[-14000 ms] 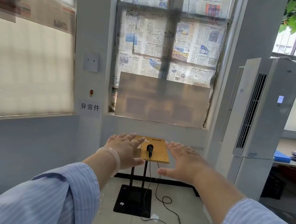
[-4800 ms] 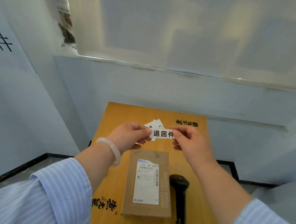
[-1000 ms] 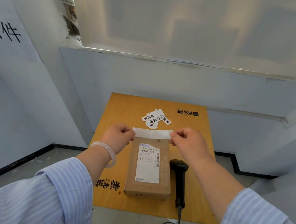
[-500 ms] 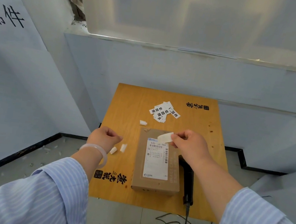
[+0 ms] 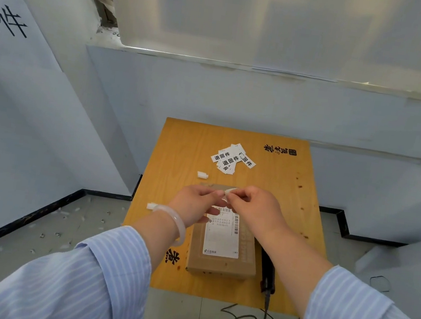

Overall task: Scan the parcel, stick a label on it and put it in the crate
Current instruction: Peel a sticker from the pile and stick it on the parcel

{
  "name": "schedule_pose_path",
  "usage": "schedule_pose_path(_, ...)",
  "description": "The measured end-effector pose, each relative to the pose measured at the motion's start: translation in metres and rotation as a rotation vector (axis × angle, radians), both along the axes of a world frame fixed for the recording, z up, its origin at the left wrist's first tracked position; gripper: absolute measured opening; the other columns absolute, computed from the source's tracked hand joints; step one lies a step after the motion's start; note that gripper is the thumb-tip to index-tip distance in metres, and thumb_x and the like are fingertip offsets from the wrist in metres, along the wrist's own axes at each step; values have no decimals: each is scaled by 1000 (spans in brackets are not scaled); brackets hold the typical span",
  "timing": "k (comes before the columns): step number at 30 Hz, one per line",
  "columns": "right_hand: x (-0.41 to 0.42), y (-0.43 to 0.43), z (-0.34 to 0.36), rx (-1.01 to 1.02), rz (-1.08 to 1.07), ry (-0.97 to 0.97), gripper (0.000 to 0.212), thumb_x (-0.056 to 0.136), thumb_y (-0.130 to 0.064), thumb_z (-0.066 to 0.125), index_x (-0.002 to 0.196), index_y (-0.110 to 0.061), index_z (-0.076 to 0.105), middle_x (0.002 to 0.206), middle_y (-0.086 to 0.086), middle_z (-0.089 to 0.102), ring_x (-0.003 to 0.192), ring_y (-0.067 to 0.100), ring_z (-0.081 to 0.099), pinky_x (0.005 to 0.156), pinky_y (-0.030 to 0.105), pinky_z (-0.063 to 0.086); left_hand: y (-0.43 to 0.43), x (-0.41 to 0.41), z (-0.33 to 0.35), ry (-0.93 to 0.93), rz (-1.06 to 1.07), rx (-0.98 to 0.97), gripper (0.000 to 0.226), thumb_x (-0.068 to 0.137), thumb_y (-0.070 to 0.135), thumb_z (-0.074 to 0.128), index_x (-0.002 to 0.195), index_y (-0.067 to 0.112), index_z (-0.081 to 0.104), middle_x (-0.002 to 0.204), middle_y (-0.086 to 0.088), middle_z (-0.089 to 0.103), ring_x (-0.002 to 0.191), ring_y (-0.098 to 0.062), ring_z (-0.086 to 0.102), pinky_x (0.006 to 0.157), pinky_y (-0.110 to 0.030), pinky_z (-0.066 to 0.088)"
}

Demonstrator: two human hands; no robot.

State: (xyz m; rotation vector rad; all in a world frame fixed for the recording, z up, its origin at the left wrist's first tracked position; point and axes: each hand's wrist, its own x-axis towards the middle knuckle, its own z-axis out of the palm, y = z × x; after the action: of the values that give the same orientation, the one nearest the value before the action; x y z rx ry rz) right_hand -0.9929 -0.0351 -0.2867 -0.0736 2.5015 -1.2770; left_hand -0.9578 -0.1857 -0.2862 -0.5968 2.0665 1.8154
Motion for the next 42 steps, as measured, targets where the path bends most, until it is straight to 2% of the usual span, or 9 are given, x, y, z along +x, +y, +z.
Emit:
schedule_pose_path(5, 1, 3, 1, -59, 108, 7, 11, 91, -34, 61, 92, -42, 69, 89, -5, 73, 83, 14, 68, 76, 34, 56, 0, -5, -2, 5, 80, 24, 15, 88, 34, 66, 94, 23, 72, 92, 3, 76, 75, -9, 66, 73, -31, 55)
schedule_pose_path(11, -13, 16, -8, -65, -116, -24, 21, 91, -32, 62, 111, -30, 57, 95, -9, 61, 84, 2, 57, 66, 19, 43, -3, -18, -7, -3, 99, 20, 12, 92, 19, 60, 93, 21, 72, 81, 3, 77, 66, -7, 61, 62, -23, 49)
schedule_pose_path(14, -24, 21, -18, -87, -176, -109, 16, 88, -32, 65, 102, -25, 59, 96, -7, 65, 88, 10, 63, 78, 30, 52, -3, -24, -13, -11, 78, 9, 13, 92, 19, 60, 91, 24, 72, 81, 4, 77, 65, -6, 60, 62, -22, 49)
schedule_pose_path(18, -37, 21, -33, -61, -189, -143, 7, 86, -27, 69, 82, -27, 63, 82, -3, 72, 81, 15, 69, 83, 43, 57, -4, -36, -24, 6, -7, -135, 17, 94, 23, 57, 99, 21, 74, 81, 7, 74, 66, -6, 60, 65, -23, 49)
schedule_pose_path(22, -46, 18, -46, -1, -201, -168, 7, 85, -30, 68, 81, -26, 65, 81, -3, 73, 78, 15, 68, 74, 35, 56, -7, -51, -38, -10, -89, -349, 16, 94, 27, 57, 94, 26, 73, 83, 4, 71, 70, -10, 60, 65, -26, 49)
schedule_pose_path(26, -51, 15, -55, 62, -213, -162, 9, 86, -32, 66, 79, -27, 63, 84, -2, 70, 73, 13, 63, 58, 26, 44, -6, -62, -50, -5, -131, -455, 24, 92, 26, 60, 114, 27, 68, 93, 5, 69, 79, -11, 63, 67, -23, 47)
schedule_pose_path(32, -52, 13, -65, 148, -189, -119, 8, 85, -30, 64, 81, -23, 62, 82, -11, 61, 76, 10, 60, 62, 27, 47, -5, -72, -64, 29, -236, -608, 31, 90, 26, 59, 120, 28, 51, 91, 3, 71, 79, -16, 64, 62, -28, 45)
schedule_pose_path(39, -55, 13, -76, 218, -181, -100, 18, 83, -33, 67, 78, -19, 58, 79, -5, 63, 71, 13, 61, 61, 32, 52, -4, -76, -66, 18, -354, -821, 35, 92, 33, 54, 124, 30, 41, 75, 6, 59, 73, -19, 61, 55, -31, 44)
schedule_pose_path(42, -55, 16, -78, 169, -224, -143, 25, 82, -34, 71, 75, -18, 54, 80, -4, 63, 70, 13, 59, 55, 27, 44, -13, -76, -70, -55, -270, -755, 46, 86, 43, 62, 126, 32, 41, 83, 7, 63, 75, -17, 63, 64, -33, 51)
